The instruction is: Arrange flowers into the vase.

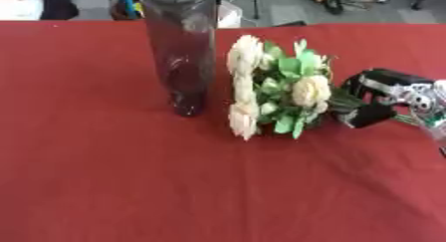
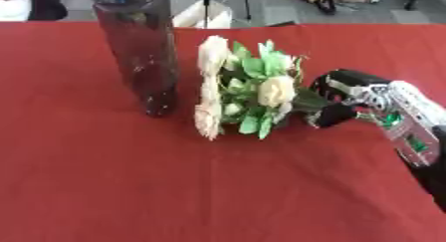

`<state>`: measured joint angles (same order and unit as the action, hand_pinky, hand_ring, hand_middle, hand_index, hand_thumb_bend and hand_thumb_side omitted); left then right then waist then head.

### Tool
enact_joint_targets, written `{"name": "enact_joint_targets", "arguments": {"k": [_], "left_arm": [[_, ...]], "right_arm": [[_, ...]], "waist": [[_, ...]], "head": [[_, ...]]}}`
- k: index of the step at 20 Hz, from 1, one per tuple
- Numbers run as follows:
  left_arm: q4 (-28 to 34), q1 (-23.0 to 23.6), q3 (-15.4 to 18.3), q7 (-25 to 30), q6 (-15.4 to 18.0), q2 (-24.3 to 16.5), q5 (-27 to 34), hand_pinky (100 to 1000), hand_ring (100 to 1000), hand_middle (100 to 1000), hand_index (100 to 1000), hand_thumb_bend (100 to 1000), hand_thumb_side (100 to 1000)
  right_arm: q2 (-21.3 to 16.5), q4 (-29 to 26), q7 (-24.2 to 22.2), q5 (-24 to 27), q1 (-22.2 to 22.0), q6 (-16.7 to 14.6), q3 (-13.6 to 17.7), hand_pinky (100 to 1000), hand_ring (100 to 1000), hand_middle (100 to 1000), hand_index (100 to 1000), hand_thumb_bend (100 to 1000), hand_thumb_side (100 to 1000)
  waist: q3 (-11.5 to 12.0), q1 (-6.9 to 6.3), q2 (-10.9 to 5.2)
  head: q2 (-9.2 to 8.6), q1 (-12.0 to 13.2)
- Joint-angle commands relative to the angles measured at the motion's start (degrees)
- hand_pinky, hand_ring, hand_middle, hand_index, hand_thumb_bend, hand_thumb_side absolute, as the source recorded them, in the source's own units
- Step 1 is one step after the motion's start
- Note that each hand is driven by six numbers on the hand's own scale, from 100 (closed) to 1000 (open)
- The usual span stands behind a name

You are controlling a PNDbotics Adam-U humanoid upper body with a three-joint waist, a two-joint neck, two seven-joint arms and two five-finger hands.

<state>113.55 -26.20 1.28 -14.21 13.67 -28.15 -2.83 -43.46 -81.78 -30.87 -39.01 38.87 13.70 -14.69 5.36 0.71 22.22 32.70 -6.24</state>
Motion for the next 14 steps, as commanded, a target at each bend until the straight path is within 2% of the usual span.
{"name": "enact_joint_targets", "arguments": {"k": [1,2,7,12,14], "left_arm": [[1.04,-0.79,0.02,0.37,-0.07,-0.59,0.23,765,925,848,900,100,1000],[1.04,-0.77,0.01,0.44,-0.11,-0.57,0.22,763,924,847,900,100,1000],[1.04,-0.76,0.01,0.63,-0.19,-0.48,0.27,760,919,844,899,100,1000],[1.04,-0.78,0.01,0.89,-0.29,-0.4,0.31,756,913,841,899,100,1000],[1.04,-0.75,0.02,0.93,-0.32,-0.42,0.31,754,911,840,898,100,1000]], "right_arm": [[-0.73,0.61,1.37,0.83,0.96,-0.19,0.0,604,697,604,767,129,404],[-0.67,0.76,1.8,0.88,1.0,-0.26,-0.07,585,683,591,750,100,394],[-0.48,1.03,3.74,0.94,1.08,-0.69,-0.41,527,635,541,701,100,356],[-0.32,1.43,5.73,1.04,0.95,-1.13,-0.74,408,536,445,579,100,356],[-0.22,1.64,6.54,1.29,0.94,-1.09,-0.76,347,481,379,513,100,372]], "waist": [[0.1,-0.13,-0.97],[0.11,-0.15,-0.94],[0.05,-0.14,-0.82],[-0.04,-0.12,-0.7],[-0.03,-0.13,-0.7]], "head": [[-0.6,-0.26],[-0.63,-0.3],[-0.77,-0.36],[-0.96,-0.33],[-1.0,-0.22]]}}
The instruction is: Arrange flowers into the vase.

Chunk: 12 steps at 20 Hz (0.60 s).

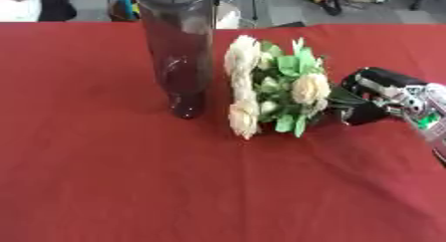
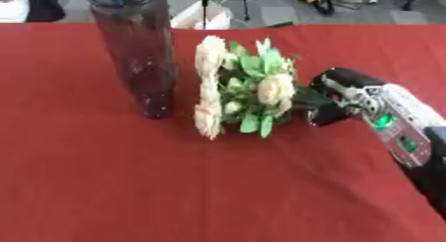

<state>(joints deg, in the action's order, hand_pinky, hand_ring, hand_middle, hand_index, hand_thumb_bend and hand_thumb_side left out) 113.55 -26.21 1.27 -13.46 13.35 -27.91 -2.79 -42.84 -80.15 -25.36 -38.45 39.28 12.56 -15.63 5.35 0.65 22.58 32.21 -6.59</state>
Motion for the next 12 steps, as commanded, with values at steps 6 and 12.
{"name": "enact_joint_targets", "arguments": {"k": [6,12], "left_arm": [[1.04,-0.71,0.0,0.44,-0.13,-0.63,0.26,753,908,840,899,100,1000],[1.04,-0.63,0.08,0.45,-0.15,-0.64,0.3,752,904,845,899,100,1000]], "right_arm": [[-0.47,0.33,4.7,1.5,0.76,0.95,0.25,267,379,230,337,100,461],[-0.23,1.07,6.62,1.75,1.04,1.82,0.76,183,240,100,143,100,552]], "waist": [[-0.13,-0.14,-1.11],[-0.21,-0.25,-1.2]], "head": [[-0.83,0.19],[-0.86,0.37]]}}
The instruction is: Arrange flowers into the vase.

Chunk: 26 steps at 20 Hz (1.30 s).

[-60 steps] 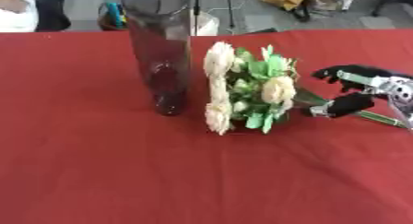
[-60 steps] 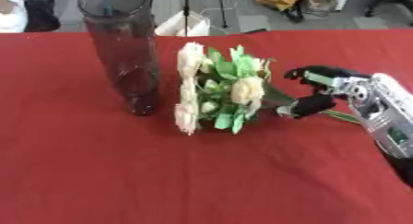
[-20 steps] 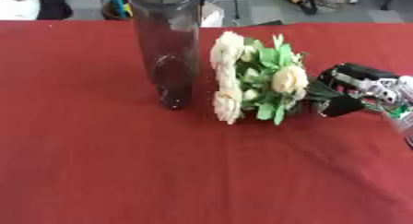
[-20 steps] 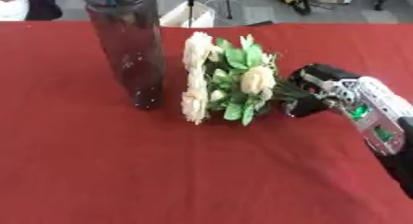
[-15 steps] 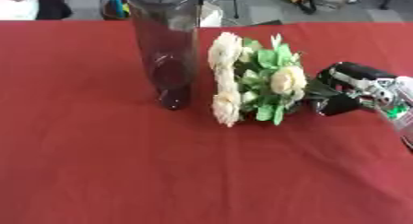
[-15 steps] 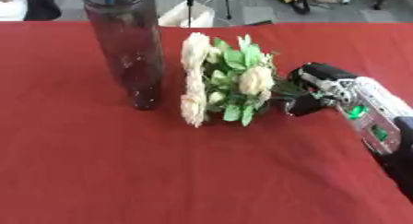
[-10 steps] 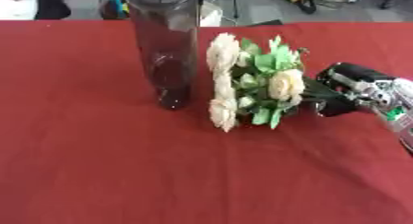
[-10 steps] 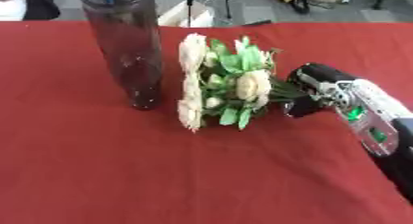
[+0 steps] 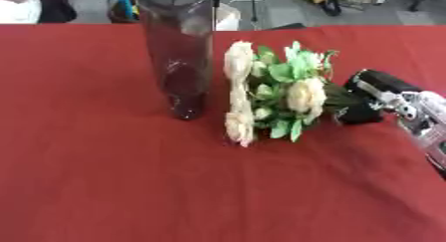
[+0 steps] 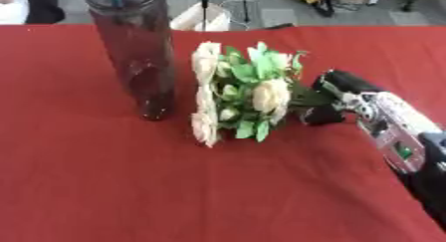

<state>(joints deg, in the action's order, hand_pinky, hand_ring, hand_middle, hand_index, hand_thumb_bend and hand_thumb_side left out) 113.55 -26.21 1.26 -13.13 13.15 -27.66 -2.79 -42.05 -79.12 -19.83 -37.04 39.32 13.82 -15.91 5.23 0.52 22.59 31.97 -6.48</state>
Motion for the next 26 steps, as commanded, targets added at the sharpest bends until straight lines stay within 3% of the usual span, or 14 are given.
{"name": "enact_joint_targets", "arguments": {"k": [1,7,14,16,17,19,20,21,22,26], "left_arm": [[1.04,-0.6,0.1,0.11,0.06,-0.9,0.3,752,903,845,899,100,1000],[1.04,-0.51,0.12,0.14,0.05,-0.93,0.25,751,900,844,899,100,1000],[1.04,-0.49,0.13,0.33,0.08,-0.97,0.21,749,897,844,900,100,1000],[1.04,-0.47,0.14,0.36,0.07,-1.0,0.21,749,897,844,900,100,1000],[1.04,-0.46,0.15,0.37,0.07,-1.03,0.21,748,896,844,900,100,1000],[1.04,-0.43,0.22,0.32,0.11,-1.16,0.18,748,895,844,900,100,1000],[1.04,-0.42,0.25,0.29,0.13,-1.2,0.18,747,893,843,900,100,1000],[1.04,-0.41,0.26,0.28,0.13,-1.24,0.16,747,893,843,900,100,1000],[1.04,-0.37,0.26,0.29,0.1,-1.27,0.14,746,892,843,900,100,1000],[1.04,-0.37,0.27,0.36,-0.03,-1.38,0.07,744,890,842,900,100,1000]], "right_arm": [[-0.92,0.2,1.87,0.36,1.08,1.05,1.25,171,219,100,128,100,555],[-0.71,1.3,6.84,1.77,1.17,1.34,1.33,100,100,100,100,100,524],[-0.87,2.32,10.47,2.8,1.02,0.28,1.4,100,100,100,100,100,510],[-1.12,2.12,11.68,2.2,0.92,0.11,1.55,100,100,100,100,100,541],[-1.23,1.98,12.28,1.89,0.9,0.03,1.66,100,100,100,100,251,607],[-1.81,1.13,13.76,0.82,0.79,-0.09,2.33,100,100,100,100,304,684],[-2.01,0.6,14.57,0.5,0.74,-0.16,2.7,100,100,100,100,193,740],[-2.13,0.14,15.48,0.52,0.62,-0.18,3.04,100,100,100,100,193,740],[-2.23,-0.32,16.36,0.79,0.6,-0.19,3.46,100,100,100,100,100,675],[-2.45,-1.92,19.85,3.65,0.35,-1.45,4.85,100,100,100,100,100,595]], "waist": [[-0.11,-0.15,-1.23],[-0.14,-0.18,-1.23],[-0.19,-0.23,-1.26],[-0.17,-0.22,-1.28],[-0.16,-0.2,-1.3],[-0.12,-0.12,-1.37],[-0.1,-0.1,-1.41],[-0.09,-0.07,-1.44],[-0.1,-0.05,-1.48],[-0.05,0.05,-1.57]], "head": [[-0.59,0.32],[-0.56,0.52],[-0.7,0.81],[-0.71,0.91],[-0.68,1.01],[-0.63,1.38],[-0.6,1.53],[-0.6,1.63],[-0.64,1.76],[-0.84,2.1]]}}
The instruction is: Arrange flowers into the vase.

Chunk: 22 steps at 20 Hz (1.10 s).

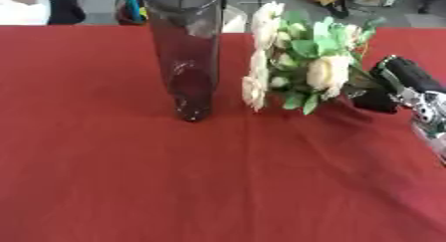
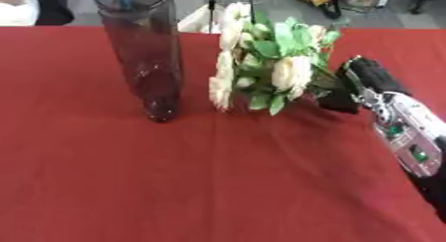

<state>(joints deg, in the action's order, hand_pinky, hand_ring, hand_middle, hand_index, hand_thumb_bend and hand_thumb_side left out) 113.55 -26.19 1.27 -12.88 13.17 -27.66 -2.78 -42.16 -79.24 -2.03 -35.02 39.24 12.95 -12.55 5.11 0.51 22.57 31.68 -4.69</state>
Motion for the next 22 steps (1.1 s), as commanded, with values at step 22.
{"name": "enact_joint_targets", "arguments": {"k": [22], "left_arm": [[1.04,-0.01,0.11,0.33,-0.08,-1.9,0.27,741,882,841,897,100,1000]], "right_arm": [[-2.87,-10.37,16.03,18.32,7.55,6.41,6.79,100,100,100,100,100,525]], "waist": [[-0.21,0.43,-2.64]], "head": [[-0.81,0.76]]}}
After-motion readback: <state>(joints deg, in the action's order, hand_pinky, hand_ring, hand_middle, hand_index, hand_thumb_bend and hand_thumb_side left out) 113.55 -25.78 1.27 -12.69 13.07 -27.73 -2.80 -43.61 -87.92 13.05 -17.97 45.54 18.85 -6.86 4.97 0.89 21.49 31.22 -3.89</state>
